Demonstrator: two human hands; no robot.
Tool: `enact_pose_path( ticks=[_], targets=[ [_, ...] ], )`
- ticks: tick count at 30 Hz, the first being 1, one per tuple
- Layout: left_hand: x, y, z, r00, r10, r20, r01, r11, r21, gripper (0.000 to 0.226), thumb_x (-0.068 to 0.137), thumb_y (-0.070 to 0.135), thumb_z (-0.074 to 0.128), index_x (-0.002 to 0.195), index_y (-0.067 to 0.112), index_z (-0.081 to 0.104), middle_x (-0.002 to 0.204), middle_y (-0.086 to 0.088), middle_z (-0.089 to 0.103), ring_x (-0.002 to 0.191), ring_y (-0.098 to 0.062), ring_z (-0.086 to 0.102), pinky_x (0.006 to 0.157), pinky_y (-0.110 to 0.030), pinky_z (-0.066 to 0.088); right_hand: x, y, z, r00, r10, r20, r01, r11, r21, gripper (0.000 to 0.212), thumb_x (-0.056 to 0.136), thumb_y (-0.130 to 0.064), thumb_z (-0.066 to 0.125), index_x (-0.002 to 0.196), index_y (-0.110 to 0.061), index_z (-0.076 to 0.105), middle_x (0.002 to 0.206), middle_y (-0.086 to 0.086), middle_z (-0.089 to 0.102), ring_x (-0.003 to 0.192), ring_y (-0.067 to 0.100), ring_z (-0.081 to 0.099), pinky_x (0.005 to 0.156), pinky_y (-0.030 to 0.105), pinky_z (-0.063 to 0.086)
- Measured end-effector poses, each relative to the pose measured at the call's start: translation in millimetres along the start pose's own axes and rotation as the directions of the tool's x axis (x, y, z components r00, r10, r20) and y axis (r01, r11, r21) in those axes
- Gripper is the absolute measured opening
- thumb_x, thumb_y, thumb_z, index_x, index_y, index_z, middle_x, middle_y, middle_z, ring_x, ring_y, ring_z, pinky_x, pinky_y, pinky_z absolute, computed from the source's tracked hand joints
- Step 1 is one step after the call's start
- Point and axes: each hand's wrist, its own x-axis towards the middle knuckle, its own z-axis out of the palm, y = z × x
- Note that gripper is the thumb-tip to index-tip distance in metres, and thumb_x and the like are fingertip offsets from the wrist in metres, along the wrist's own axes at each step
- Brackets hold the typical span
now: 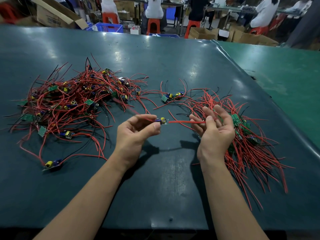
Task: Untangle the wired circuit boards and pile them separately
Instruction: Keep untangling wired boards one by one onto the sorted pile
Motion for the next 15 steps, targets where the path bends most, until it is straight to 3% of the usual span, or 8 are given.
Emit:
enact_pose_path(
  ticks=[2,4,5,7,9,12,14,15],
  targets=[
    [2.0,2.3,-0.4,0.998,0.019,-0.058,-0.024,0.996,-0.088,0.015,0.064,0.007,0.079,0.077,0.014,0.076,0.077,-0.001,0.073,0.069,-0.011,0.067,0.067,-0.022,0.055,0.7,1.8,-1.0,0.993,0.114,0.032,-0.113,0.994,-0.005,0.031,0.096,0.010,0.042,0.107,-0.016,0.056,0.096,0.010,0.070,0.066,0.026,0.073,0.052,0.025,0.056],
    [4.6,5.7,-2.0,0.991,0.012,-0.135,-0.037,0.982,-0.183,0.015,0.070,0.007,0.071,0.084,0.010,0.072,0.077,-0.001,0.073,0.068,-0.010,0.067,0.067,-0.021,0.055,-2.1,6.8,-1.5,0.967,0.220,0.125,-0.198,0.965,-0.172,0.028,0.093,0.010,0.050,0.100,-0.015,0.060,0.095,0.013,0.069,0.067,0.020,0.072,0.057,0.028,0.059],
    [6.5,7.6,-3.6,0.987,-0.011,-0.163,-0.027,0.974,-0.226,0.017,0.072,0.009,0.069,0.089,0.008,0.071,0.076,-0.001,0.073,0.067,-0.009,0.066,0.067,-0.021,0.055,-4.0,9.2,-2.5,0.955,0.228,0.189,-0.155,0.928,-0.338,0.028,0.090,0.009,0.055,0.098,-0.017,0.064,0.099,0.012,0.068,0.074,0.018,0.070,0.065,0.032,0.060],
    [7.8,12.8,-5.6,0.981,-0.100,-0.163,0.046,0.951,-0.307,0.022,0.075,0.017,0.067,0.095,0.008,0.069,0.076,0.000,0.071,0.067,-0.009,0.066,0.068,-0.023,0.056,-8.4,13.8,-3.6,0.916,0.133,0.380,0.144,0.773,-0.618,0.030,0.084,0.007,0.065,0.096,-0.020,0.068,0.108,0.006,0.067,0.094,0.014,0.066,0.084,0.029,0.056],
    [6.7,17.6,-6.0,0.973,-0.215,-0.088,0.164,0.904,-0.395,0.022,0.077,0.026,0.065,0.091,0.011,0.073,0.077,0.000,0.071,0.073,-0.012,0.068,0.070,-0.025,0.058,-13.9,14.1,-1.0,0.839,0.070,0.539,0.354,0.683,-0.639,0.028,0.083,0.001,0.070,0.091,-0.026,0.071,0.104,-0.006,0.069,0.097,0.008,0.064,0.084,0.021,0.050],
    [4.0,22.7,-5.5,0.946,-0.319,0.057,0.308,0.831,-0.464,0.023,0.079,0.030,0.063,0.079,0.013,0.077,0.080,-0.001,0.069,0.077,-0.018,0.072,0.069,-0.027,0.058,-17.9,10.3,3.4,0.827,0.137,0.546,0.207,0.828,-0.521,0.020,0.088,-0.008,0.070,0.086,-0.028,0.074,0.077,-0.009,0.072,0.070,0.009,0.066,0.066,0.020,0.050],
    [2.0,22.9,-2.7,0.923,-0.358,0.142,0.384,0.838,-0.388,0.025,0.080,0.029,0.060,0.081,0.013,0.078,0.079,-0.003,0.067,0.071,-0.014,0.070,0.063,-0.023,0.057,-20.9,6.4,5.3,0.813,0.228,0.535,0.002,0.919,-0.394,0.009,0.089,-0.022,0.068,0.089,-0.022,0.077,0.063,-0.004,0.064,0.057,0.007,0.057,0.055,0.016,0.043],
    [0.7,21.1,-0.5,0.910,-0.375,0.176,0.413,0.850,-0.326,0.025,0.080,0.028,0.060,0.083,0.012,0.079,0.079,-0.003,0.067,0.068,-0.013,0.069,0.061,-0.021,0.056,-22.7,5.3,6.0,0.795,0.271,0.542,-0.082,0.935,-0.346,0.017,0.087,-0.031,0.066,0.090,-0.019,0.078,0.060,-0.001,0.059,0.054,0.008,0.051,0.051,0.017,0.039]
  ],
)
